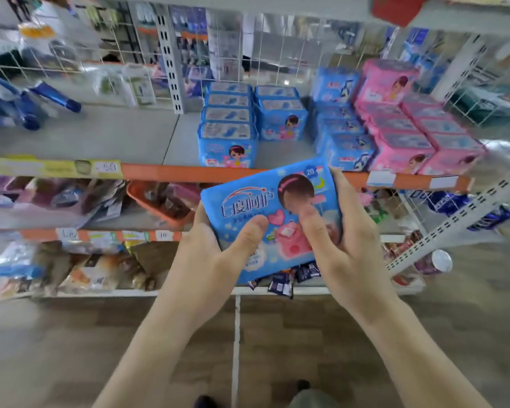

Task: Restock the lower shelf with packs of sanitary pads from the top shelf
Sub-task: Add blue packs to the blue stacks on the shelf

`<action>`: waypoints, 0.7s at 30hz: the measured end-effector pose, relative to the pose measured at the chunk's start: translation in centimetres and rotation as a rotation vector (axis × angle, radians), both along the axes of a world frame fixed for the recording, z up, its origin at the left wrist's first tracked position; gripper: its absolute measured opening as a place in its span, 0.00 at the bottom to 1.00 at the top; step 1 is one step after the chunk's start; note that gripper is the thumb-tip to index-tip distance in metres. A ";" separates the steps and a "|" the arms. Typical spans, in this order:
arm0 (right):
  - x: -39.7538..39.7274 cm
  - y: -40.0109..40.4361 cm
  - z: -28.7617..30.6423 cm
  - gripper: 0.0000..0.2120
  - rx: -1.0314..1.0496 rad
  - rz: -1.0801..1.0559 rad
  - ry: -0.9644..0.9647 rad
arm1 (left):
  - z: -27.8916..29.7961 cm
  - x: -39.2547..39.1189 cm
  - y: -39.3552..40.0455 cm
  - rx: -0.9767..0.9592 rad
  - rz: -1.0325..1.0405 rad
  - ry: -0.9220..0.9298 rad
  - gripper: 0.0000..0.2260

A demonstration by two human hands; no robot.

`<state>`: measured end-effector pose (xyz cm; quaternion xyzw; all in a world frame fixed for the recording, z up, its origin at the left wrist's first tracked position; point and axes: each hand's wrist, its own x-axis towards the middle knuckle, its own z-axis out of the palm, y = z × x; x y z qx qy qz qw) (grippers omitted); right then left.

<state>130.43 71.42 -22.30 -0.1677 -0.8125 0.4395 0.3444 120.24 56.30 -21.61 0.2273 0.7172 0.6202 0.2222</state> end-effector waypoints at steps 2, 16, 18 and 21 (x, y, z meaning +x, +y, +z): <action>1.0 0.8 -0.7 0.21 -0.018 0.024 -0.011 | -0.5 1.1 0.8 -0.005 0.037 -0.035 0.25; 10.8 12.8 -0.6 0.35 -0.117 0.155 -0.034 | -0.2 11.2 13.1 0.126 0.129 -0.047 0.18; 11.3 13.7 -0.6 0.35 -0.130 0.164 -0.031 | -0.1 11.9 14.0 0.136 0.144 -0.038 0.17; 11.8 14.5 -0.8 0.34 -0.161 0.170 -0.022 | -0.2 12.6 14.9 0.139 0.156 -0.027 0.16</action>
